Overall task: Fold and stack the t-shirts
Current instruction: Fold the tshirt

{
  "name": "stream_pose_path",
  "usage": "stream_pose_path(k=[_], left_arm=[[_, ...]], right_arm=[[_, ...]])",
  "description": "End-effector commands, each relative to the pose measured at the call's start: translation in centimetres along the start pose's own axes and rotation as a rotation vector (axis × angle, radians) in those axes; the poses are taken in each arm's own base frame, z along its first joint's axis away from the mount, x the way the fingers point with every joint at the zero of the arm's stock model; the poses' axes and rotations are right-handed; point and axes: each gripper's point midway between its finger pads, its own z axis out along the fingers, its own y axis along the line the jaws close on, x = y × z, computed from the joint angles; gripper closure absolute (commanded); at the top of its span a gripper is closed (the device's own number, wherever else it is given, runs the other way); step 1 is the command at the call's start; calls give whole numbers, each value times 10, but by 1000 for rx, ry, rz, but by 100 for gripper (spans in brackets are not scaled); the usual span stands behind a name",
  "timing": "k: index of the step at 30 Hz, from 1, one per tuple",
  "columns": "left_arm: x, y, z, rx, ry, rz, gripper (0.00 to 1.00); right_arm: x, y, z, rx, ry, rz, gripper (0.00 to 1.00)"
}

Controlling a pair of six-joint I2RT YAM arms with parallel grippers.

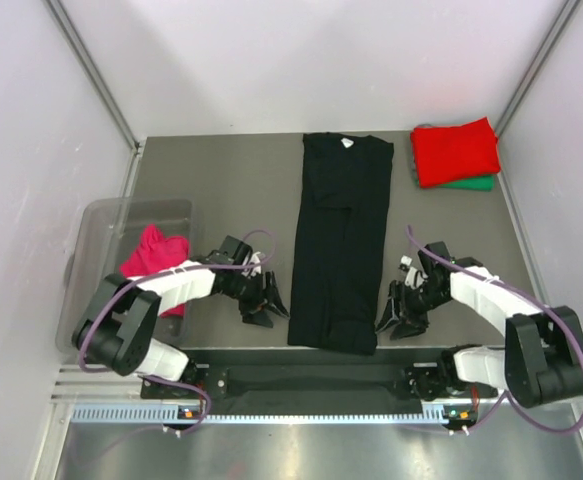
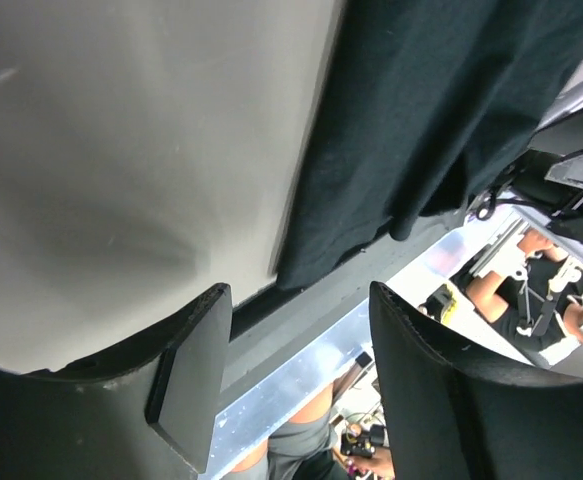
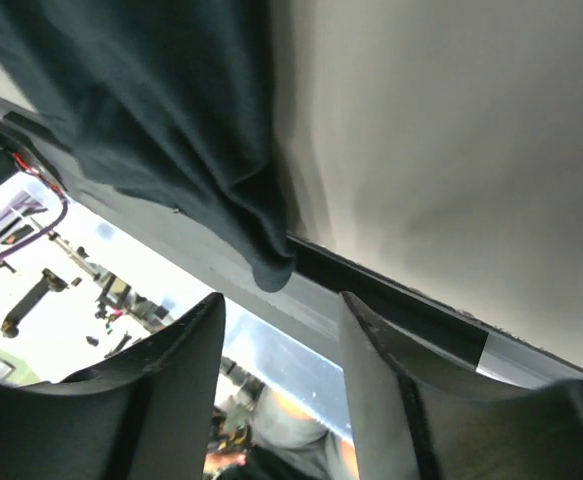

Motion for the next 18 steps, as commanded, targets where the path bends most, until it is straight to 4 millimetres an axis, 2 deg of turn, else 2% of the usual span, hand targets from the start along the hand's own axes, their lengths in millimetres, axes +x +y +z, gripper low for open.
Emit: stream_pose_path(k=[1, 8, 16, 18], left_arm=[[-7, -10, 12, 23, -4, 20, 39], [5, -15, 32, 5, 63, 40, 45], [14, -15, 39, 3, 94, 50, 54], [17, -12, 40, 4, 96, 46, 63]], right_arm=[[-4, 1, 6, 3, 8, 17, 53], [4, -1, 15, 23, 64, 8, 56], [9, -1, 24, 31, 98, 1, 61], [5, 3, 27, 21, 97, 6, 63]])
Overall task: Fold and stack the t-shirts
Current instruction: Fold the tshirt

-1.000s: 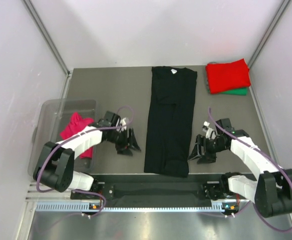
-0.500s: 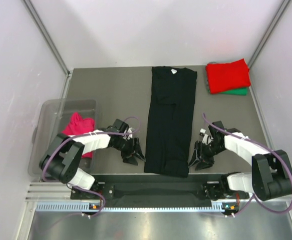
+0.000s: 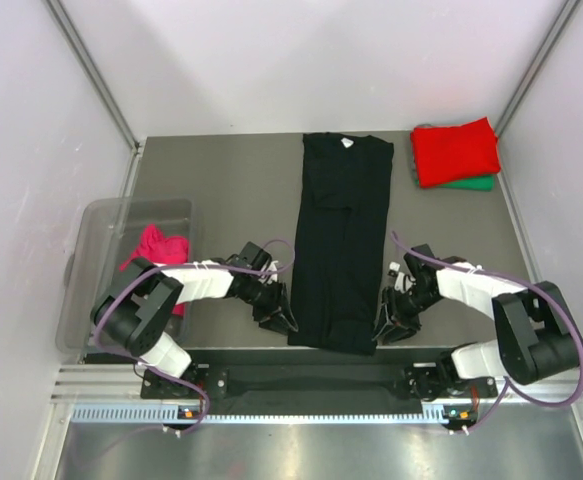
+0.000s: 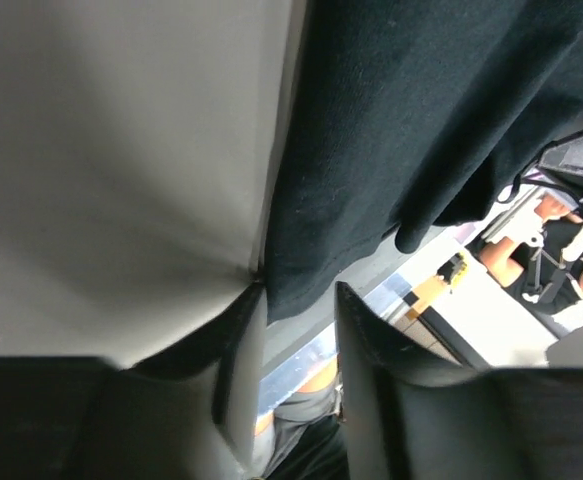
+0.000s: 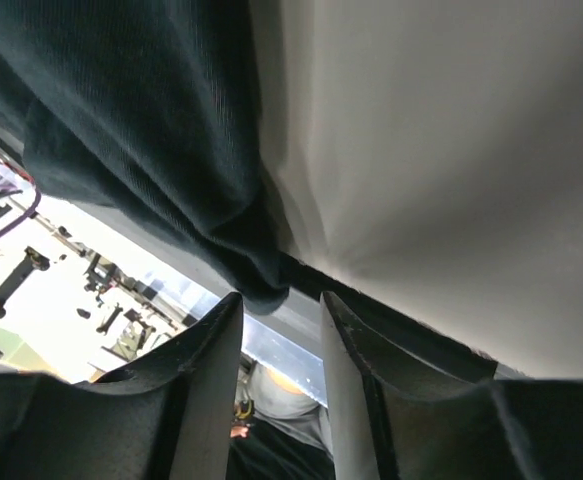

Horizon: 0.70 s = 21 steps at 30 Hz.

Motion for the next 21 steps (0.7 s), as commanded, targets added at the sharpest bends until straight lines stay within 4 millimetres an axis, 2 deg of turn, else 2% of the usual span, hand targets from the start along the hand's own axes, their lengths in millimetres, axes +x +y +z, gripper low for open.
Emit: stream_pose_path(k=[1, 2, 3, 4, 5, 6, 10, 11, 13, 14, 16, 17, 21], left_arm=[[-5, -3, 3, 15, -23, 26, 68], [-7, -6, 2, 24, -26, 33, 81], [-7, -6, 2, 27, -25, 35, 88], [-8, -9, 1, 32, -30, 42, 96], [-10, -10, 0, 31, -35, 49, 100], [-12, -14, -1, 39, -45, 63, 100], [-29, -27, -20, 70, -119, 109, 100], [-44, -33, -32, 85, -163, 114, 100], [-55, -41, -49, 101, -207, 158, 100], [-68, -51, -64, 126, -250, 176, 100], [-77, -63, -84, 147, -299, 233, 100], [-88, -77, -100, 168, -346, 264, 100], [-98, -108, -129, 210, -418, 367, 100]], right_arm=[[-7, 9, 6, -25, -11, -9, 64], [-7, 11, 7, -32, -7, -11, 66], [-6, 13, 8, -37, -2, -15, 68], [-6, 16, 9, -45, -2, -22, 75], [-5, 17, 9, -52, 1, -26, 93], [-5, 17, 9, -54, 4, -25, 100], [-10, 35, 0, -131, -34, -80, 100], [-11, 44, -7, -164, -65, -122, 100], [-14, 54, -23, -194, -120, -182, 100], [-19, 60, -32, -210, -153, -210, 100], [-22, 62, -47, -222, -203, -235, 100], [-24, 70, -59, -245, -251, -276, 100], [-32, 80, -88, -267, -380, -367, 100]])
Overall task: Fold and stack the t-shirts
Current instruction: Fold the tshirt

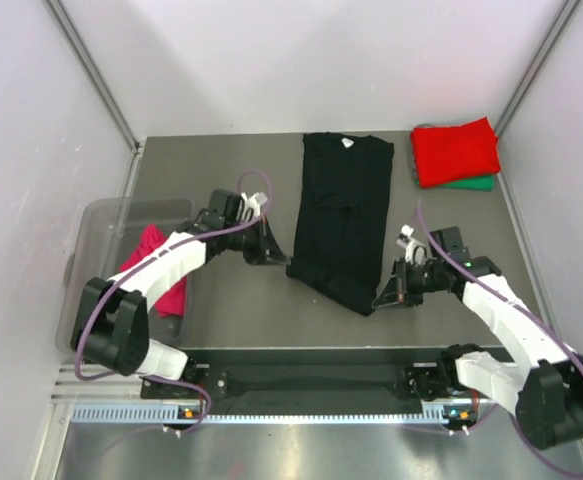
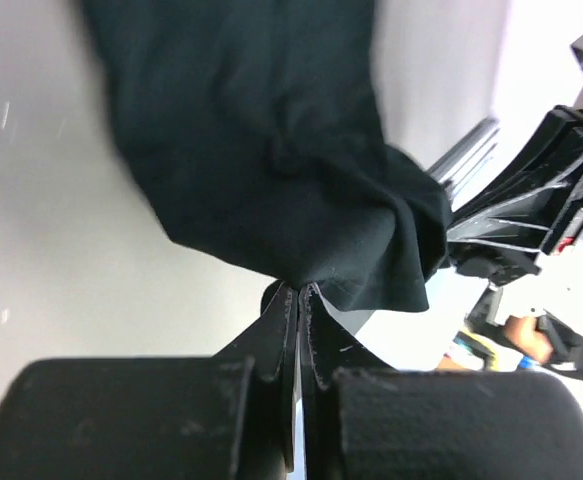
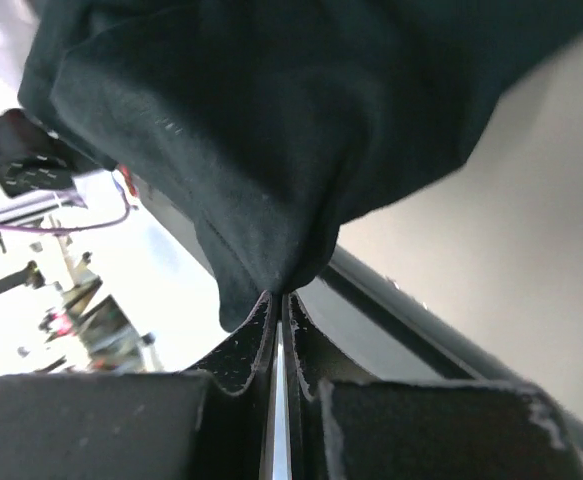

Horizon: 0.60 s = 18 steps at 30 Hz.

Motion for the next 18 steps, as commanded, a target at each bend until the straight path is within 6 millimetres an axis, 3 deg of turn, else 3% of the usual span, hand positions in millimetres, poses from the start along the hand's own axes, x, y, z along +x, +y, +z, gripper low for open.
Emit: stream_pose_path(k=[1, 5, 10, 12, 13, 14, 16, 18], left_arm=[[-18, -35, -21, 72, -63, 145, 100], [-40, -45, -27, 72, -124, 223, 100], [-69, -52, -20, 78, -160, 312, 100], [-88, -63, -20, 79, -186, 363, 100], [-96, -54, -10, 56, -176, 365, 100], [-109, -63, -11, 63, -197, 392, 100], [-123, -54, 3, 47, -186, 395, 100], [-141, -58, 8, 49, -204, 417, 100]], right_arm=[[-20, 22, -23, -48, -106, -141, 100], [-51, 29, -39, -31, -222, -232, 100], [-94, 24, -51, 49, -310, -376, 100], [-114, 20, -52, 69, -316, -382, 100], [-123, 20, -52, 72, -319, -412, 100], [-136, 17, -49, 84, -312, -416, 100], [-153, 4, -40, 106, -290, -424, 100], [-170, 1, -39, 118, -301, -437, 100]])
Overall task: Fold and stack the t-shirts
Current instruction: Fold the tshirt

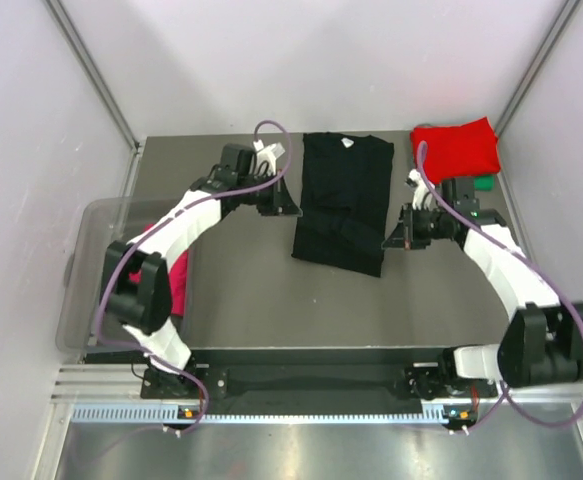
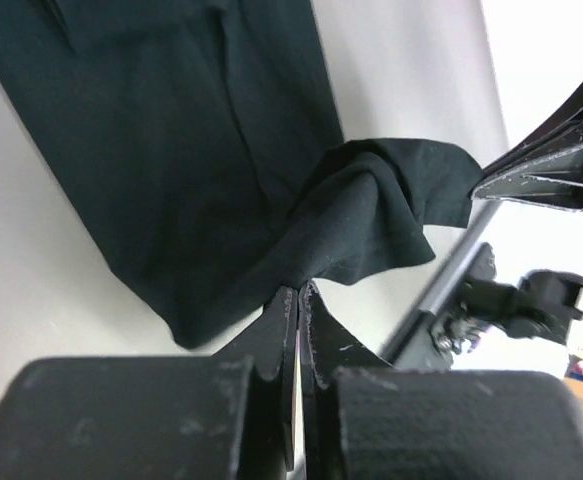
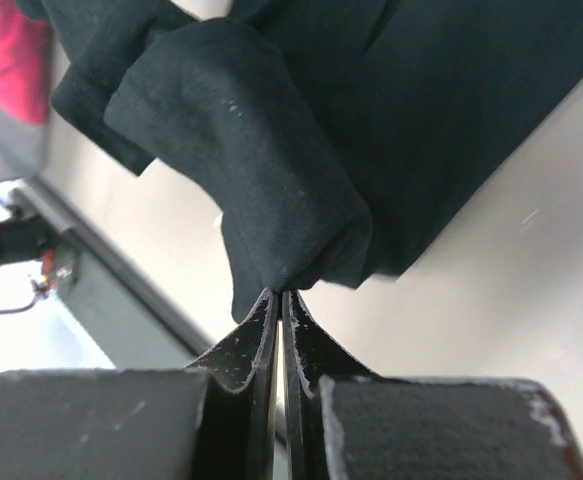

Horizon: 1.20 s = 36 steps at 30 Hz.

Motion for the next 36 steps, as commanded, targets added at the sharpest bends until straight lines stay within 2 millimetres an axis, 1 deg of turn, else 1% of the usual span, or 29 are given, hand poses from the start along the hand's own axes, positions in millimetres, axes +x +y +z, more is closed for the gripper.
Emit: stream_pose_path(k=[1, 2, 3, 4, 5, 6, 7, 9, 10, 12, 13, 14, 16, 17, 18, 23, 24, 25, 26, 27, 28, 29, 30, 31, 32, 33, 34, 35, 36], left_arm=[[-31, 16, 17, -11, -39, 83, 100], [-42, 16, 19, -10, -54, 92, 100], [-42, 28, 30, -19, -35, 74, 100], [-53, 28, 31, -15, -50, 86, 100], [-56, 33, 34, -18, -48, 82, 100], [-54, 43, 43, -26, -34, 71, 100], [-64, 42, 43, -23, -49, 84, 100], [-65, 54, 54, -35, -38, 76, 100], [-70, 54, 54, -33, -46, 81, 100], [-71, 61, 62, -35, -39, 77, 100], [-76, 61, 63, -37, -48, 83, 100], [-74, 67, 68, -40, -39, 77, 100], [-81, 68, 72, -39, -50, 92, 100], [-80, 74, 77, -42, -42, 89, 100], [-85, 74, 77, -43, -53, 98, 100], [-88, 83, 87, -59, -54, 101, 100], [-90, 88, 89, -76, -61, 102, 100], [-92, 91, 90, -85, -63, 102, 98], [-92, 96, 93, -97, -61, 100, 94], [-100, 95, 92, -110, -75, 117, 89], [-98, 101, 92, -146, -68, 112, 76], [-100, 101, 88, -163, -69, 119, 72], [-100, 101, 84, -181, -66, 122, 66], [-98, 102, 79, -201, -61, 112, 54], [-99, 97, 67, -223, -69, 104, 49], [-91, 102, 61, -242, -60, 62, 43], [-89, 102, 55, -252, -65, 36, 29], [-92, 90, 41, -240, -85, 4, 26], [-80, 99, 34, -243, -68, -43, 25]], right_arm=[[-37, -23, 14, 36, -54, -108, 100], [-43, -27, 16, 40, -64, -112, 100], [-52, -33, 18, 45, -87, -118, 100], [-52, -39, 25, 48, -76, -110, 100], [-58, -43, 26, 52, -86, -111, 100], [-64, -45, 28, 53, -101, -117, 100], [-63, -52, 34, 56, -90, -102, 100], [-70, -60, 39, 62, -100, -96, 100], [-74, -63, 39, 65, -110, -96, 100], [-79, -70, 43, 72, -121, -99, 100], [-84, -73, 43, 80, -130, -106, 100], [-87, -75, 43, 83, -136, -109, 100], [-93, -80, 46, 88, -139, -111, 100], [-97, -83, 46, 92, -147, -115, 100], [-99, -87, 49, 95, -149, -110, 100], [-113, -94, 57, 95, -161, -112, 100], [-113, -98, 60, 98, -159, -103, 100], [-115, -99, 62, 97, -163, -99, 100], [-118, -100, 63, 95, -175, -97, 100], [-117, -101, 66, 92, -172, -93, 100], [-119, -100, 68, 77, -173, -95, 100], [-119, -97, 68, 60, -169, -97, 98], [-119, -88, 67, 7, -158, -113, 74], [-129, -83, 61, -5, -170, -133, 55], [-125, -80, 57, -8, -141, -112, 40], [-128, -73, 48, -7, -147, -151, 31], [-123, -66, 44, -22, -139, -158, 31], [-116, -62, 39, -24, -135, -162, 32], [-104, -56, 31, -19, -135, -159, 31]])
